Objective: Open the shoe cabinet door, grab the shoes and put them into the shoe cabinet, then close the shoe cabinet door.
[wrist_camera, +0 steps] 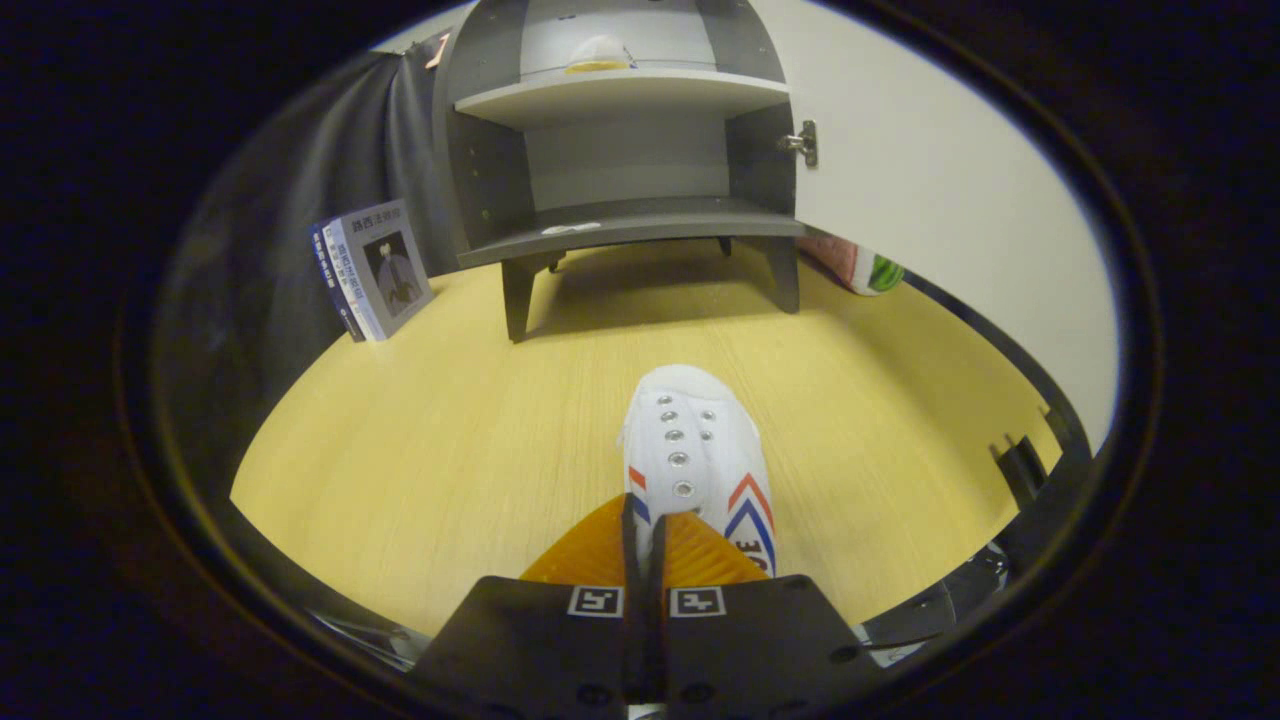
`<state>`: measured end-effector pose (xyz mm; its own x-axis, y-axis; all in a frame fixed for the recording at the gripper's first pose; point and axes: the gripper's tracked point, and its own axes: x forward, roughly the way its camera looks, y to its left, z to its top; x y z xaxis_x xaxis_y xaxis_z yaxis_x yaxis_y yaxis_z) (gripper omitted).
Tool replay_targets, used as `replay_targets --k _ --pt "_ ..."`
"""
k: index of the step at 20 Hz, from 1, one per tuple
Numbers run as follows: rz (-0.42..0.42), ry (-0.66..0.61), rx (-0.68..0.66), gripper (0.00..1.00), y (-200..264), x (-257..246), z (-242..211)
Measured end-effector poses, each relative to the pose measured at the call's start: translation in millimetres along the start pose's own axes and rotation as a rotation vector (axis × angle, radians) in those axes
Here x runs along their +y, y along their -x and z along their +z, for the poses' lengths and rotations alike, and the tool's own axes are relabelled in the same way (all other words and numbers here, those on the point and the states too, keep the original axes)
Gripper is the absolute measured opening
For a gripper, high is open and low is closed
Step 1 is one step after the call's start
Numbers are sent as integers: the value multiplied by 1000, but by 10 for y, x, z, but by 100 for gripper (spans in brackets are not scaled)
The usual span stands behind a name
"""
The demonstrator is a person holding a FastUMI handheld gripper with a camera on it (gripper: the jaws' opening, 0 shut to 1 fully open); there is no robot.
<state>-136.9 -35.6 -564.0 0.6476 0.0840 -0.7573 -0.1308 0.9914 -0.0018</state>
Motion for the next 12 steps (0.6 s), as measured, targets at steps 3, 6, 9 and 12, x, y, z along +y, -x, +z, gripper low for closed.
replay_targets --k 3,6,9,12 --pt "-1 -6 -8 3 48 -26 145" --pt "-13 -11 -24 2 190 -83 325" --pt "-26 -7 -43 3 341 -92 575" --pt "-52 -6 -80 2 534 -83 972"
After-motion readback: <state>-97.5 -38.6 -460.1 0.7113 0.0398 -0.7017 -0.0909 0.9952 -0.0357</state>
